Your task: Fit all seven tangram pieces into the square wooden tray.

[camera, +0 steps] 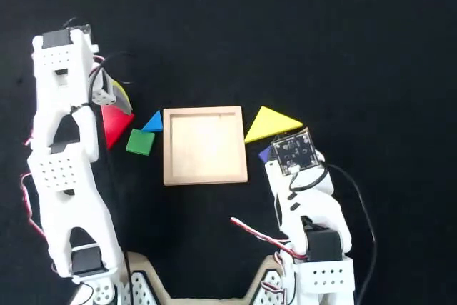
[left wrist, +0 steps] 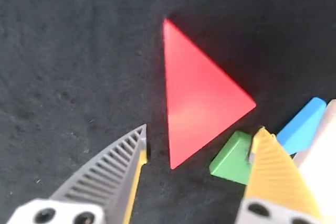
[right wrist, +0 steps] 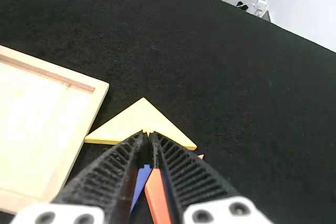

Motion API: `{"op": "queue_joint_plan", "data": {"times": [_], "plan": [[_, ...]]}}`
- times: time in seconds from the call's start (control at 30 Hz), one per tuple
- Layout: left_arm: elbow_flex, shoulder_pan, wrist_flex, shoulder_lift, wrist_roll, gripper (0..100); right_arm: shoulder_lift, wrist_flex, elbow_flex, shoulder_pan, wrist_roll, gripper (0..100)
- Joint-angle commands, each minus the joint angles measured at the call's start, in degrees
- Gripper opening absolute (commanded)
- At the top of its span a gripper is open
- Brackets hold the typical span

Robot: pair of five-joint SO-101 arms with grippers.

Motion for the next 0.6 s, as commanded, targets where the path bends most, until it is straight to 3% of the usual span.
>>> {"op": "queue_joint_plan", "data": {"times": [0.0,0.13,0.57], "plan": [[-0.66,1.63,-2.64,1.67,0.26,31,-2.77,0.26,-0.22,0.53,0.35,1.2],[-0.75,1.36,-6.86,4.75,4.75,31,-2.77,0.26,-0.22,0.53,0.35,1.2],[-0.75,1.36,-7.3,5.89,5.19,30,-2.77,0.26,-0.22,0.53,0.35,1.2]]}}
